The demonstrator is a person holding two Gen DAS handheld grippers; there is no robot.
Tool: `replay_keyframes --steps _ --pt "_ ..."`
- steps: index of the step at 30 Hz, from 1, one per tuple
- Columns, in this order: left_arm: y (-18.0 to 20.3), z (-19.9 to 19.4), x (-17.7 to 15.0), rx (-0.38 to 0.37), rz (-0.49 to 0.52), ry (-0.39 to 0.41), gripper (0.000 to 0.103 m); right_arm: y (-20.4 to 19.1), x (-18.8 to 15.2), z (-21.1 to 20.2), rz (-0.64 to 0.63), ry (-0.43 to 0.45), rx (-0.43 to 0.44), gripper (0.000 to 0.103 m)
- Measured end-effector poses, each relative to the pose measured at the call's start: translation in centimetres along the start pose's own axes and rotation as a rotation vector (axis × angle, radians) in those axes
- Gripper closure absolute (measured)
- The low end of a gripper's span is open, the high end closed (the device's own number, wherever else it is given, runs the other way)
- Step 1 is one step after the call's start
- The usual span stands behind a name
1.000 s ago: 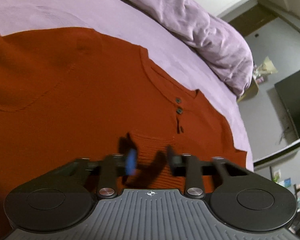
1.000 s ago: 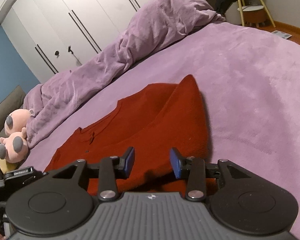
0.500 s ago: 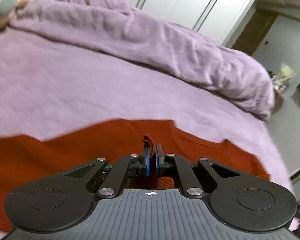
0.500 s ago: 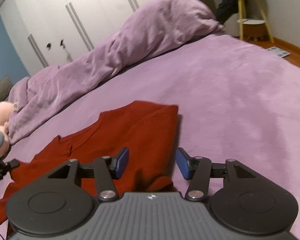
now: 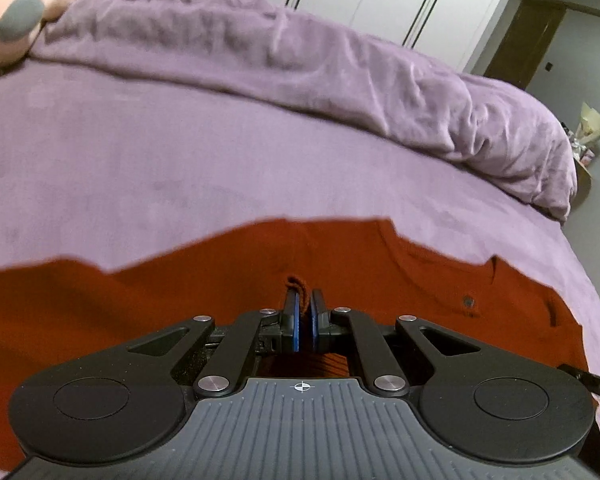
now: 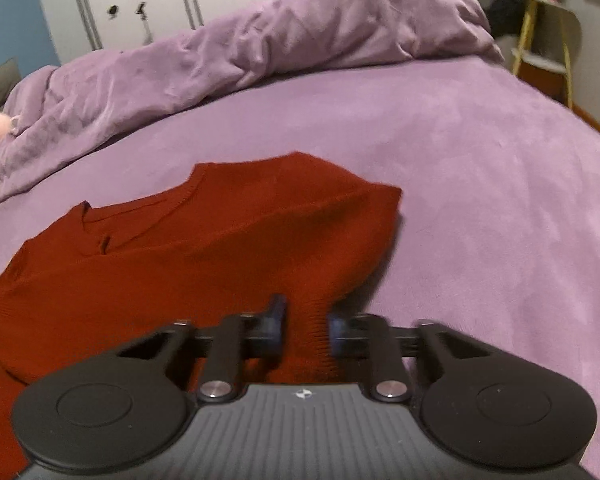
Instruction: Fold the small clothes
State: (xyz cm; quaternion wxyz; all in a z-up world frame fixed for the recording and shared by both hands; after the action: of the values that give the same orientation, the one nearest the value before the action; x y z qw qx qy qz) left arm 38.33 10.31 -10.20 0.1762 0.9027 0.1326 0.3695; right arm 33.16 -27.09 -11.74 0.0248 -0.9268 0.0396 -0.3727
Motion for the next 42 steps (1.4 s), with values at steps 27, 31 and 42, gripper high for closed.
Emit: replay_keyframes --steps 27,31,42 --pt "3.5 2.7 -5.3 0.000 0.039 -0.125 0.075 -6.7 0.1 0.0 -0.223 0.060 -0.172 0.062" --pt "3.4 2.8 -5.3 -0.001 0.044 -0.114 0.075 -1.9 0.1 -0.8 -0.102 0.042 -0.373 0.060" --pt "3.9 2.9 -5.4 0.023 0.082 -0.103 0.073 -5.7 -1.2 -2.5 -0.120 0.048 -0.017 0.066"
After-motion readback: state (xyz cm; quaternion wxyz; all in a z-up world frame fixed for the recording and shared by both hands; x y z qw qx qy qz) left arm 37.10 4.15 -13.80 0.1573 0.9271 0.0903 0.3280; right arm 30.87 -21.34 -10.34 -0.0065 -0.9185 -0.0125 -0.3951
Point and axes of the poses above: each gripper's, at about its wrist camera, not at the fingertips, and z roughly the way its jaws point, y to its right, x to its top, the point moved 4 cm from there along z, roughly the way its jaws point, and after that the axes turned 9 degrees about -z, right-handed, at the moved point
